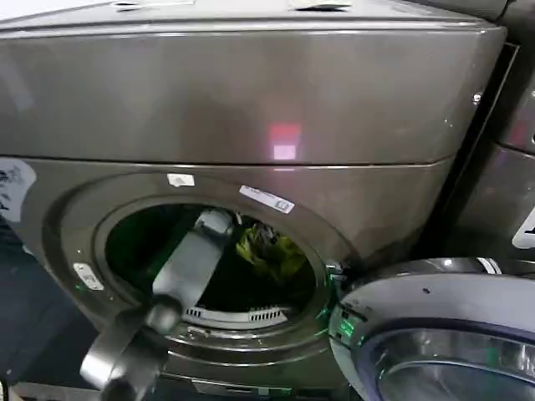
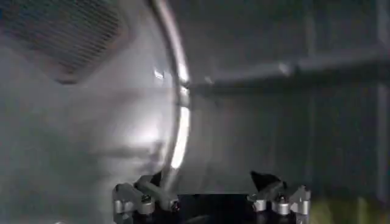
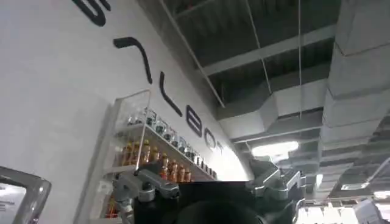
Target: Grasp the clothes from the dryer.
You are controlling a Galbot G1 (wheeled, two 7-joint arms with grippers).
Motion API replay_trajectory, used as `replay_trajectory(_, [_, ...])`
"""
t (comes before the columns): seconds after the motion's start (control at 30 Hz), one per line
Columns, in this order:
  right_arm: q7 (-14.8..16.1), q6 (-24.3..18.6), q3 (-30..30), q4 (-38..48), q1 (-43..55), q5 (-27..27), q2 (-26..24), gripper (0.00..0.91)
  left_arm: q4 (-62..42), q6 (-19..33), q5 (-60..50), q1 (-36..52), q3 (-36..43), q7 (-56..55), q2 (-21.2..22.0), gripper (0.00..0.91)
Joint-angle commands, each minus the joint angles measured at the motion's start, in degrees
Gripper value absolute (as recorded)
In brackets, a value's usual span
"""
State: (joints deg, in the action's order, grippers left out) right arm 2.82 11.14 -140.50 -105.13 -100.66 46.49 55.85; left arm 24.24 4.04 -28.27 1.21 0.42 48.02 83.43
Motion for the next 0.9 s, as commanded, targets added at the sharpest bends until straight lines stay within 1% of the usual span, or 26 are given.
replay_trajectory(0.03, [0.00, -0.01, 0.80, -0.81, 0.19, -0.17, 0.28, 0.907, -2.75, 2.20, -16.35, 4.71, 2.53, 8.64, -0.60, 0.907])
replay_trajectory(0.23, [0.06, -0.04, 0.82, -1.02, 0.17, -0.22, 0.39, 0.907, -4.79, 2.65, -17.60, 4.77, 5.08, 9.31, 0.51, 0.907])
replay_trajectory(0.37, [0.11, -0.09, 0.97, -1.21, 0.19, -0.32, 0.54, 0.907, -5.25, 2.68, -16.07, 4.43, 5.05, 8.54, 1.23, 0.907])
replay_trajectory(0.47, [0.21, -0.18, 1.10, -1.11, 0.26, -0.48, 0.57, 0.907, -5.49, 3.13, -12.39, 4.07, 5.06, 7.52, 1.30, 0.907])
replay_trajectory(0.67, [0.30, -0.47, 1.90, -1.24, 0.57, -1.13, 0.57, 0.907, -5.13, 5.83, -5.08, 2.31, 5.08, 8.69, 1.24, 0.907])
replay_trajectory(0.9, [0.44, -0.73, 2.24, -1.09, 0.90, -1.34, 0.57, 0.907, -6.25, 5.65, -1.43, 1.06, 5.06, 8.20, 1.43, 0.907])
